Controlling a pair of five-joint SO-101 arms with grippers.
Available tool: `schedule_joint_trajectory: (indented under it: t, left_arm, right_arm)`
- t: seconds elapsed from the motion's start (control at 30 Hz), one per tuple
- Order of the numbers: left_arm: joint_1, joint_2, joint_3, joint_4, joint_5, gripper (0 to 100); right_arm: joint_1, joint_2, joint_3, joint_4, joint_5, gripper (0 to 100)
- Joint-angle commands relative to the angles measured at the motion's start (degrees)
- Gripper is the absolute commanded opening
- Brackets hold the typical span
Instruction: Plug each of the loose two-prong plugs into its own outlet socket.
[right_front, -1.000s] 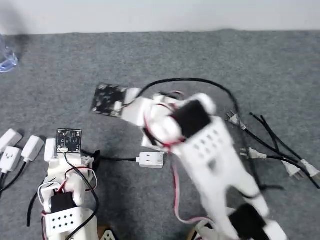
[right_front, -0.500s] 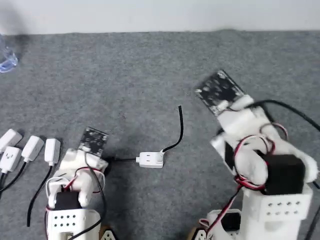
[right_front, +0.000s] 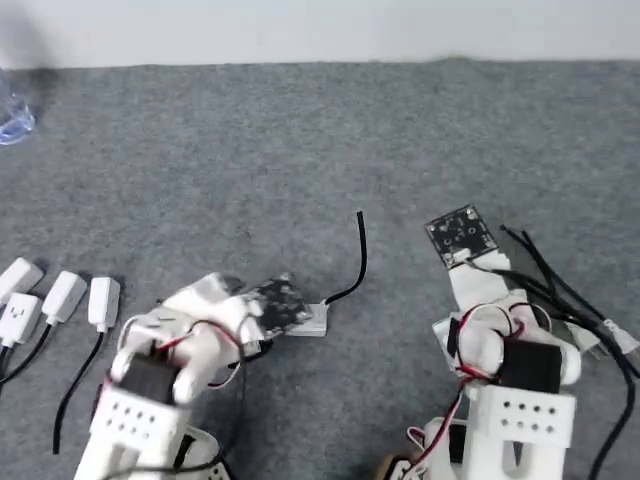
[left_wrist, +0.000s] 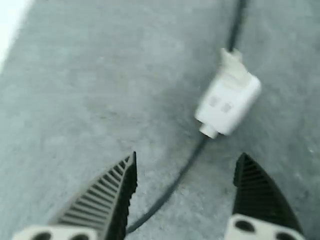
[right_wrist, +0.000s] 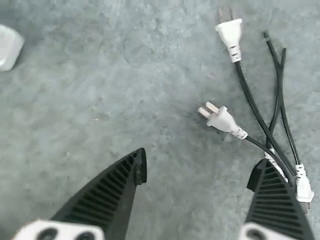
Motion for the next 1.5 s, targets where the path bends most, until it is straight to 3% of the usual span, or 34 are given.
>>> schedule_joint_trajectory:
  t: [0.0,0.3,0.47,0.73,0.97,1.47]
  left_arm:
    - [2.2,15.3,-5.4,-4.4,-5.4,30]
    - [3.9,36.0,-15.9,-8.7,-9.1,30]
    - [7.8,42.2,-16.0,-13.9,-9.3,30]
    - [7.8,54.0,-18.2,-22.1,-9.3,30]
    - [7.7,63.6,-24.7,-21.5,-9.3,30]
    - [7.7,64.5,-27.5,-9.7,-13.4,29]
  right_arm:
    - [0.7,-0.5,3.5,-5.9,-0.9,31.4]
    - [0.6,0.7,14.9,-18.0,-3.6,31.4]
    - [0.7,0.7,17.4,-20.1,-4.0,31.4]
    - [0.6,0.2,19.1,-21.1,-4.0,31.4]
    - [0.8,0.2,19.2,-21.1,-4.0,31.4]
    - [0.6,0.1,21.5,-23.4,-4.0,31.4]
